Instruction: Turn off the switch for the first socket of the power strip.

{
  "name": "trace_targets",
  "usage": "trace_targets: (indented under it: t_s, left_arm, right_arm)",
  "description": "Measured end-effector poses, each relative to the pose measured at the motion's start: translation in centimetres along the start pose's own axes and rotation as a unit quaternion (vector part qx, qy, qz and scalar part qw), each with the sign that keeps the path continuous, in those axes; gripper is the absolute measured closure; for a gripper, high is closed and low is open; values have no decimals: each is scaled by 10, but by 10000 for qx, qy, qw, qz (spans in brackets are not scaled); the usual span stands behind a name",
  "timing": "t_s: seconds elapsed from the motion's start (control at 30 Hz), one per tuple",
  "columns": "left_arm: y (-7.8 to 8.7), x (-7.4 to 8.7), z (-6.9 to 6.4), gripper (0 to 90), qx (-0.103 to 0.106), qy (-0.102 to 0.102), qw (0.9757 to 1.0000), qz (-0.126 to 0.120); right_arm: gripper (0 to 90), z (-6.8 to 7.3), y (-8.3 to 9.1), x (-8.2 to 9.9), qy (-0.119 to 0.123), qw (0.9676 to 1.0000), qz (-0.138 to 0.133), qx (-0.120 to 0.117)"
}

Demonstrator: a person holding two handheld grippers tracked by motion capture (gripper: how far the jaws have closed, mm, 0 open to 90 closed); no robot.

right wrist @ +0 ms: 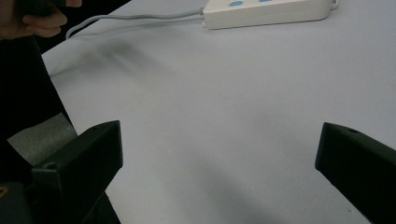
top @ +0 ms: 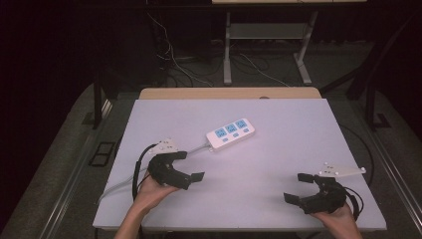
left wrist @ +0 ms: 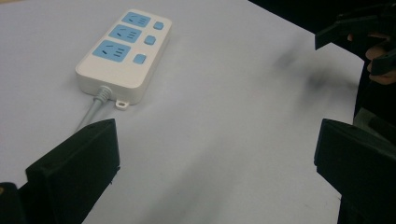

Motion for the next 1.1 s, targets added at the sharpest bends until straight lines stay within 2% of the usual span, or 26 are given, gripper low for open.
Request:
trace_targets:
  t_s: [0.57, 1.1]
  left_arm:
    - [-3, -24, 2, 0, -15, -203, 9997, 152]
    - [-24, -40, 7, 0, 34, -356, 9987, 350]
  right_arm:
    - [5, 0, 0, 0, -3, 10000, 16, 3]
    - [5, 0, 1, 2, -5, 10000, 27, 10]
Point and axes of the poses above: each handheld gripper's, and its own axes: y roughly backward along the jaws, x roughly out of its underside, z roughly to its left, the point moved 7 cm from there along -y, roughly forward along the jaws, and after that the axes turned 6 degrees about y, right-handed, at the moved point
